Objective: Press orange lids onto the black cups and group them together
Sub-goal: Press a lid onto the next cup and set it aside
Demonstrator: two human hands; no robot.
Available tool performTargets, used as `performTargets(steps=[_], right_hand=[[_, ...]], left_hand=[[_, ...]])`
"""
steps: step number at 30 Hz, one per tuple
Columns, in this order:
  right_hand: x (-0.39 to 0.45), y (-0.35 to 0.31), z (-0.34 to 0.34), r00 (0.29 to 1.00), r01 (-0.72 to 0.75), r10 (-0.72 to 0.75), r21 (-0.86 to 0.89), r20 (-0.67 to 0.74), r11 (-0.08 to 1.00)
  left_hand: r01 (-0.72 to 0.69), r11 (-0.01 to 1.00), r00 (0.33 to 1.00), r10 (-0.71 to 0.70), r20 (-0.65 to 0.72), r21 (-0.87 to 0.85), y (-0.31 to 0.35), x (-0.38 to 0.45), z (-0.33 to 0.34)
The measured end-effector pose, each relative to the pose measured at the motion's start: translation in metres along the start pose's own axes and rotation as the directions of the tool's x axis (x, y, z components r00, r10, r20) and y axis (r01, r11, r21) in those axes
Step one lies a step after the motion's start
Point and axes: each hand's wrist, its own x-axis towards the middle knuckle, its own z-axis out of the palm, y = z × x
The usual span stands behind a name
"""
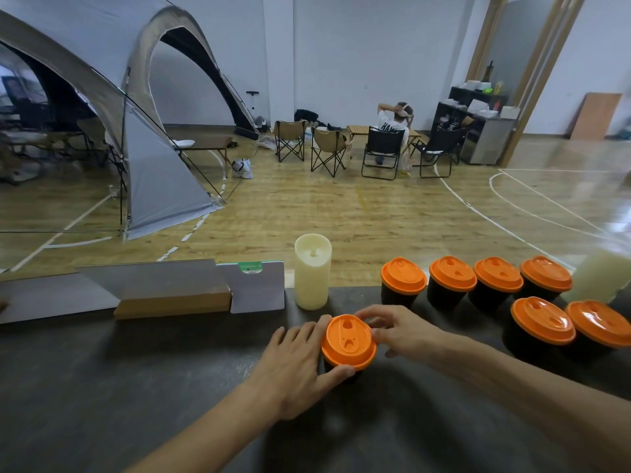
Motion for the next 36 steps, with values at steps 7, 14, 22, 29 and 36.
performTargets(steps=[7,14,22,29,36], right_hand=[[-0.014,0.013,0.011,0.989,-0.029,-0.011,0.262,0.148,0.965],[-0.010,0.005,0.021,0.987,-0.035,0.011,0.152,0.159,0.988],[-0.019,0.012,0.016,0.992,0.129,-0.129,-0.221,0.014,0.967],[-0.012,0.014,0.011,0.986,0.164,-0.169,-0.322,0.015,0.932],[-0.011,0.013,0.010,0.988,0.153,-0.149,-0.346,0.038,0.926]], left_hand=[[-0.028,0.994,0.998,0.033,-0.053,0.103,-0.005,0.004,0.008],[-0.051,0.987,0.998,0.057,-0.035,0.152,-0.007,0.006,0.013],[-0.030,0.972,0.998,0.043,0.049,-0.232,-0.007,0.010,0.008],[0.086,0.708,0.995,-0.092,0.029,-0.701,0.007,0.013,0.028],[0.085,0.595,0.989,-0.149,-0.005,-0.799,0.013,0.012,0.027]])
